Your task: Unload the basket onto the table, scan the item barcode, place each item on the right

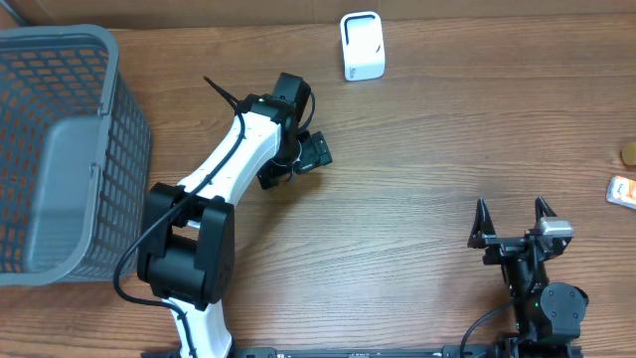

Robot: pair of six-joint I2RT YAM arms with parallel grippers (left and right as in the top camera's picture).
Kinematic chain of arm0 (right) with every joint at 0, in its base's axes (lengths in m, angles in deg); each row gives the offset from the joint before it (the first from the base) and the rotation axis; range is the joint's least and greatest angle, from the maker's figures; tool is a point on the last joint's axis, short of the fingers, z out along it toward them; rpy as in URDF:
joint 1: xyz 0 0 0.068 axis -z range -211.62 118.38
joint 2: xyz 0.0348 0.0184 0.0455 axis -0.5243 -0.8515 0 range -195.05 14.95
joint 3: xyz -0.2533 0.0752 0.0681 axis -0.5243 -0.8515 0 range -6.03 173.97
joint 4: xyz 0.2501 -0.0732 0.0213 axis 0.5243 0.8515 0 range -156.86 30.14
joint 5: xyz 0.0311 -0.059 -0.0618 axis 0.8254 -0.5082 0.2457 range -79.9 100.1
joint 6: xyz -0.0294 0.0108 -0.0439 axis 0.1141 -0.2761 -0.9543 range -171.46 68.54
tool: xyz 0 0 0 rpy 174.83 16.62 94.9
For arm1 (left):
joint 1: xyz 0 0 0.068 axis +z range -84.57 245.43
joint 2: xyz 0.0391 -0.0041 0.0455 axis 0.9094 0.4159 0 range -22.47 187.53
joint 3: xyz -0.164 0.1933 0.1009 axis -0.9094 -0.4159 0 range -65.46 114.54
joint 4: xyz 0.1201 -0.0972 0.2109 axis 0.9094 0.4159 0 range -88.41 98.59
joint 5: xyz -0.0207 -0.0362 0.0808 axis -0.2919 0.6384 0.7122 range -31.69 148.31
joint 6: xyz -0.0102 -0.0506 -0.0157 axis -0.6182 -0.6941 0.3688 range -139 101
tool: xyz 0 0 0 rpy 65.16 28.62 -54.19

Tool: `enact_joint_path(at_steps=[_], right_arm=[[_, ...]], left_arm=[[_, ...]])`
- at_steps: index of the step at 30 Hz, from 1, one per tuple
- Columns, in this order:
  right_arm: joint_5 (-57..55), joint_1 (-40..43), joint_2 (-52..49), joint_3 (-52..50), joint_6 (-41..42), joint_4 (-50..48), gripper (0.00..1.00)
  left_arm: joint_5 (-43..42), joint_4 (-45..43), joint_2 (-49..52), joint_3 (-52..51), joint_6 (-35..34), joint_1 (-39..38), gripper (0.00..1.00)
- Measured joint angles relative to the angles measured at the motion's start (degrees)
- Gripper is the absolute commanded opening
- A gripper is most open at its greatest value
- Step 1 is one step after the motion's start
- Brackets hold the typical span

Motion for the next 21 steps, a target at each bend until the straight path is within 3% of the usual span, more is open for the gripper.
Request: enact_joint_path(at_steps=[21], right_arm=[[-2.16,0.0,0.0,0.0,-4.61,0.28,1.0]], left_arm=[[0.0,0.0,0.0,0.0,0.0,0.0,1.0]])
